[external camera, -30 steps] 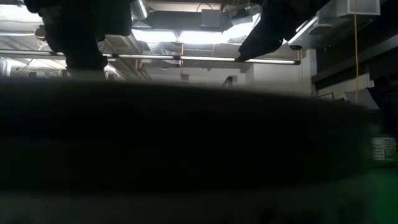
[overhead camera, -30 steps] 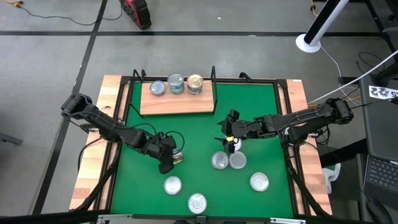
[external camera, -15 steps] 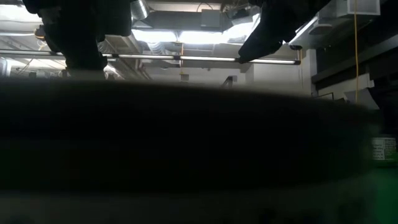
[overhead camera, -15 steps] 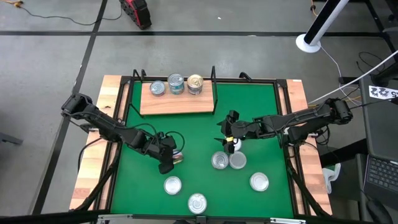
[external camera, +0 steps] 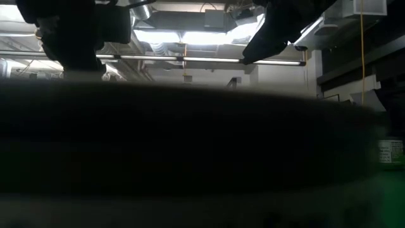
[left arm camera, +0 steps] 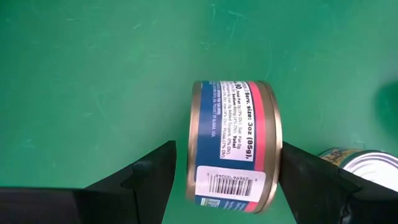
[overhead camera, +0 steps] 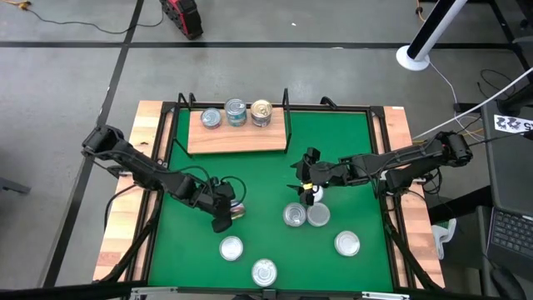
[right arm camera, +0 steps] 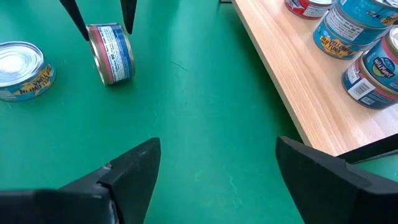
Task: Stack canned seafood by type on shelf
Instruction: Stack the blue pink tuna can on top of the other blue pink tuna cans on the shelf
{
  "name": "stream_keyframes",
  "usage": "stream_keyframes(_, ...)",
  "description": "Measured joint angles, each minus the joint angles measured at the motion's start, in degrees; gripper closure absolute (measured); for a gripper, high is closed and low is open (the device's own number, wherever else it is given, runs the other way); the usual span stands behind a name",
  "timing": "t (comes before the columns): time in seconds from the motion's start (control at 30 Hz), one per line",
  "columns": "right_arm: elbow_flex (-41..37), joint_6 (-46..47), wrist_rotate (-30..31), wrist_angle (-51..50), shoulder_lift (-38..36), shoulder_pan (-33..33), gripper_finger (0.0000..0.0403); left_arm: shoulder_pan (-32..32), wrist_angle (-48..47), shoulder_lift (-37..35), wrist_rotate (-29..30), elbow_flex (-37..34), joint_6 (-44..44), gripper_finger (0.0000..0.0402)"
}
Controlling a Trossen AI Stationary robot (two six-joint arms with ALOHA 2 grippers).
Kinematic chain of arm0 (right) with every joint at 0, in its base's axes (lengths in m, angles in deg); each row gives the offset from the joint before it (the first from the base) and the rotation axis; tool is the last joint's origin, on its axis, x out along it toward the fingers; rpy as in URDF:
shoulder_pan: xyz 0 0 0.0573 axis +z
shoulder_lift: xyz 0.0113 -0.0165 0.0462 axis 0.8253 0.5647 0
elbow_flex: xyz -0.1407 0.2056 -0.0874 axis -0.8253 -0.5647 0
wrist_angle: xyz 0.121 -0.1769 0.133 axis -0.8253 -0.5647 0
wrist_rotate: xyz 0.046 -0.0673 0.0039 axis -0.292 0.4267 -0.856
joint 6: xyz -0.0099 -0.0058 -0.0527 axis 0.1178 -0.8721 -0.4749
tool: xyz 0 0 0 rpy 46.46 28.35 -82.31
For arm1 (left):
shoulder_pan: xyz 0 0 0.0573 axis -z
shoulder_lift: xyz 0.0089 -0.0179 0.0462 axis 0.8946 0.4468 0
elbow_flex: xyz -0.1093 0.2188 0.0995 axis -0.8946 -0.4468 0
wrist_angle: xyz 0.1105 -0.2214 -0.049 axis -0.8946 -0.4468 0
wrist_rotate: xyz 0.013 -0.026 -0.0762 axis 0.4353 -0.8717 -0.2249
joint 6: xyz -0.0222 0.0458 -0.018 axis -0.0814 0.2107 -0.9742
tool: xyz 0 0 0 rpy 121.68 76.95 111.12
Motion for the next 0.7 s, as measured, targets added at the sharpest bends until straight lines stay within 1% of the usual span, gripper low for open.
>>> stream_keyframes(0.1, 0.0, 0.0, 0.0, 0.0, 0.0, 0.0, 0.0086, 0.0, 2.7, 0.0, 0.0, -1.7, -0.2, 0.0141)
stream_keyframes(0.27, 0.0, 0.0, 0.0, 0.0, 0.0, 0.0, 0.0086, 0.0, 2.7, 0.0, 0.0, -2.0, -0.1, 0.0148)
stream_keyframes(0.47, 0.0, -0.6, 0.0, 0.0, 0.0, 0.0, 0.0086, 0.0, 2.9, 0.0, 0.1, -2.0, -0.1, 0.0208)
stream_keyframes(0.6, 0.0, -3.3, 0.0, 0.1, 0.0, 0.0, 0.0086, -0.8, 4.6, 0.0, -0.7, -2.1, 0.2, 0.0209)
stream_keyframes(0.7, 0.0, -4.5, 0.0, 0.1, 0.0, 0.0, 0.0086, -1.8, 8.0, 0.0, -1.3, -2.1, 0.7, 0.0209)
